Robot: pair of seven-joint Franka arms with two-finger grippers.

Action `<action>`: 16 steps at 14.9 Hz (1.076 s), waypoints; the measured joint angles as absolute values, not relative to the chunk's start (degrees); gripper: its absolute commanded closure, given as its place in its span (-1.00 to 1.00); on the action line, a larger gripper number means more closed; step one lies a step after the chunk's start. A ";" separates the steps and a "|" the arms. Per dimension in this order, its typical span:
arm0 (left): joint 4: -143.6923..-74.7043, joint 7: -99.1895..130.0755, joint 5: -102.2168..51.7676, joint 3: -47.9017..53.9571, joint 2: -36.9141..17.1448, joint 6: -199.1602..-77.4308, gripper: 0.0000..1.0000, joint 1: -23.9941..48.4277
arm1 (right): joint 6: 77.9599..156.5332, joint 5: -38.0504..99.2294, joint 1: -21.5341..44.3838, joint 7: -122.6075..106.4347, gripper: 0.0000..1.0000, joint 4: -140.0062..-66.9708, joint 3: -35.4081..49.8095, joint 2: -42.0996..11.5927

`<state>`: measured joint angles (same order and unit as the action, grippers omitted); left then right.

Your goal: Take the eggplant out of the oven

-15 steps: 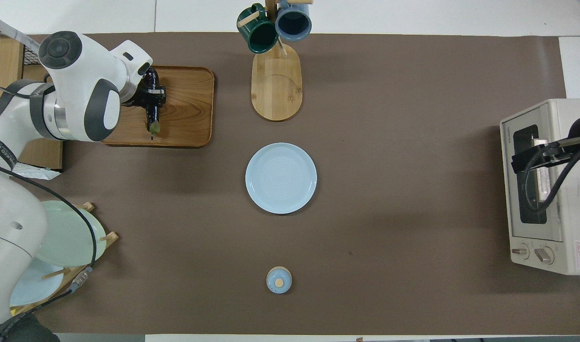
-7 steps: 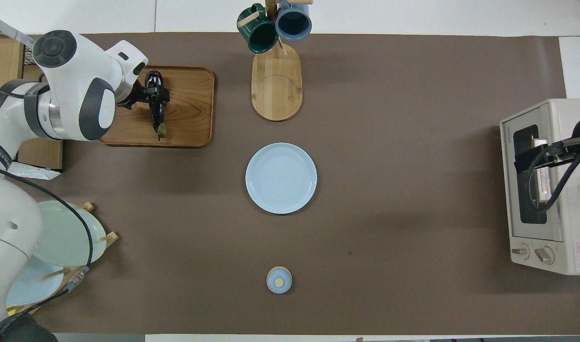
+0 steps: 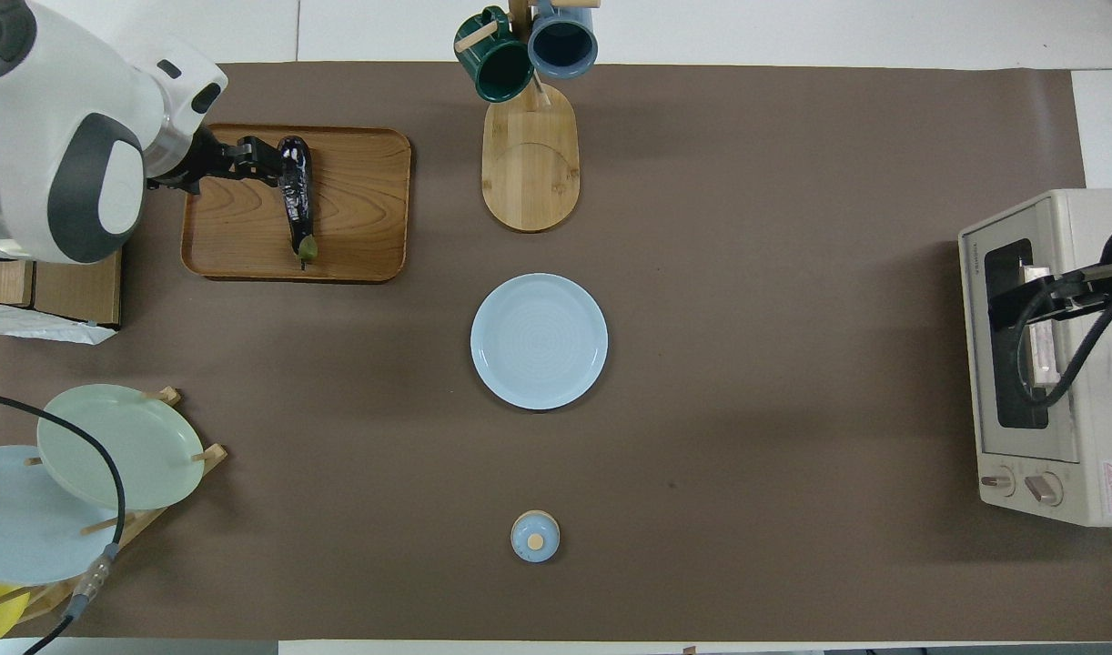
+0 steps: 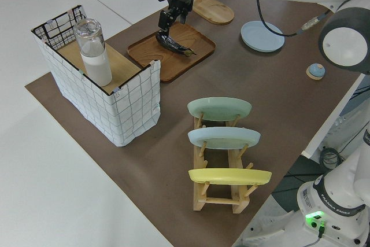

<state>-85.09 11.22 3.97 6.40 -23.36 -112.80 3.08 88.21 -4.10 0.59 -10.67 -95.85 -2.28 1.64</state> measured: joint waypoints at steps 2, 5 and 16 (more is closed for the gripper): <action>-85.01 11.22 3.97 6.39 -18.45 -107.51 -1.00 3.08 | 88.23 -4.10 0.60 -10.67 -1.00 -95.84 -2.28 1.65; -85.03 11.22 3.97 6.37 -11.20 -99.54 -1.00 3.08 | 88.24 -4.10 0.61 -10.67 -1.00 -95.82 -2.27 1.65; -96.28 11.26 -0.30 6.44 0.49 -89.13 -1.00 3.08 | 88.24 -4.10 0.60 -10.67 -1.00 -95.81 -2.28 1.65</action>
